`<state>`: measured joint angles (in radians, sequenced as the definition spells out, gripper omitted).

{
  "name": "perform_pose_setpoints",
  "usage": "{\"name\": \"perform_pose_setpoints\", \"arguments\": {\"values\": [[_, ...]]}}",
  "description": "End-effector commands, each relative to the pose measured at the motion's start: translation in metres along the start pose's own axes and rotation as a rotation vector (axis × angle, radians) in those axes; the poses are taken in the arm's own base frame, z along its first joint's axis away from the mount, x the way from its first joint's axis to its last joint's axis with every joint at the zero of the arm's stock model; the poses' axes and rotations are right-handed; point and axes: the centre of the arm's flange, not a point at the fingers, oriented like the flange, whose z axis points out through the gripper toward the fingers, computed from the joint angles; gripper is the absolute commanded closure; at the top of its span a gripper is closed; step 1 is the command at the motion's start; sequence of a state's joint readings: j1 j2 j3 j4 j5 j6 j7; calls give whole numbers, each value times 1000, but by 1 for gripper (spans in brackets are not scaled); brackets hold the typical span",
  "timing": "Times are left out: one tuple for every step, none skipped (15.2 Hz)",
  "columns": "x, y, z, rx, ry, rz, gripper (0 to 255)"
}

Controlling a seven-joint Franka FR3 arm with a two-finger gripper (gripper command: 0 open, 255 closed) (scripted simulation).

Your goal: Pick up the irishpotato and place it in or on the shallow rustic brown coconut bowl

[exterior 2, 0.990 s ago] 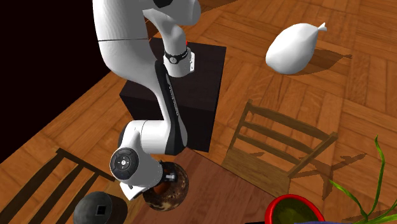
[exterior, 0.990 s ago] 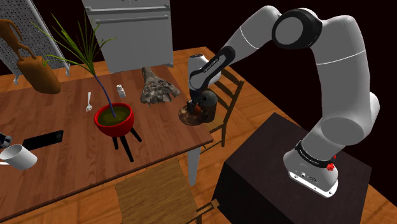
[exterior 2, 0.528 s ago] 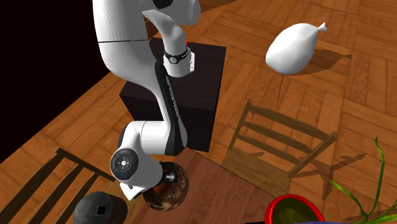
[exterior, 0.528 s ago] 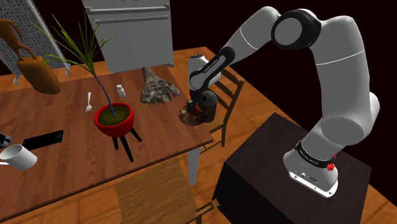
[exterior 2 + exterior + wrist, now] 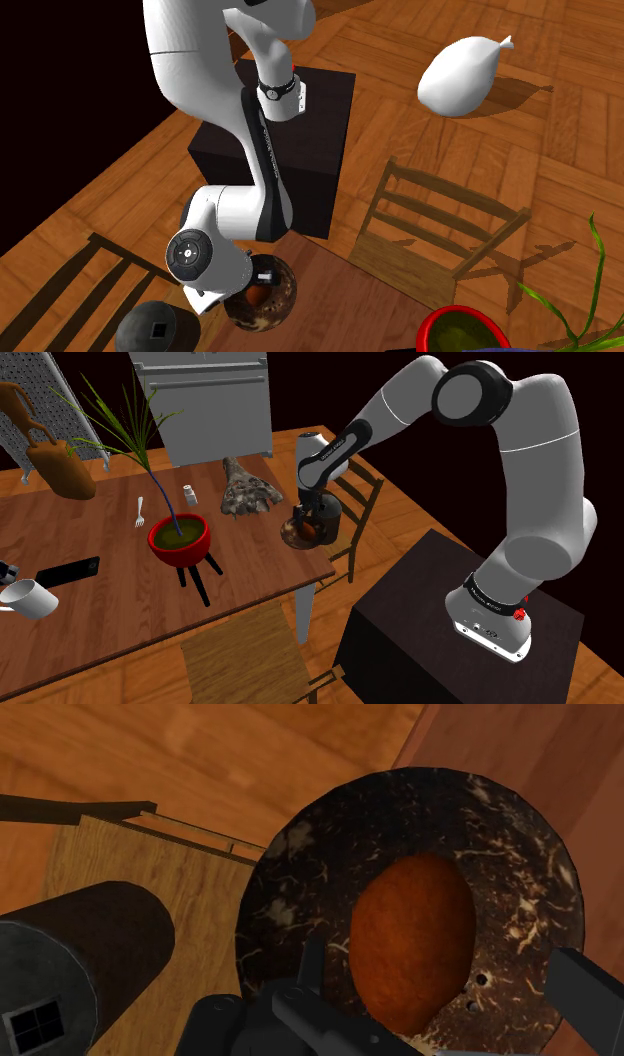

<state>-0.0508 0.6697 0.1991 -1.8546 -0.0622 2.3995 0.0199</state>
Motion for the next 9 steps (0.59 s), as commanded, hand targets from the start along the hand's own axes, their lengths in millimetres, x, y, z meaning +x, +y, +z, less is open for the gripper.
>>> {"name": "perform_pose_setpoints", "arguments": {"values": [[1, -1, -21, 0, 0, 0, 0], [1, -1, -31, 0, 0, 0, 0], [1, -1, -31, 0, 0, 0, 0], [1, -1, -31, 0, 0, 0, 0], [1, -1, -31, 0, 0, 0, 0], [1, -1, -31, 0, 0, 0, 0], [1, -1, -31, 0, 0, 0, 0], [1, -1, -31, 0, 0, 0, 0], [1, -1, -31, 0, 0, 0, 0]]}}
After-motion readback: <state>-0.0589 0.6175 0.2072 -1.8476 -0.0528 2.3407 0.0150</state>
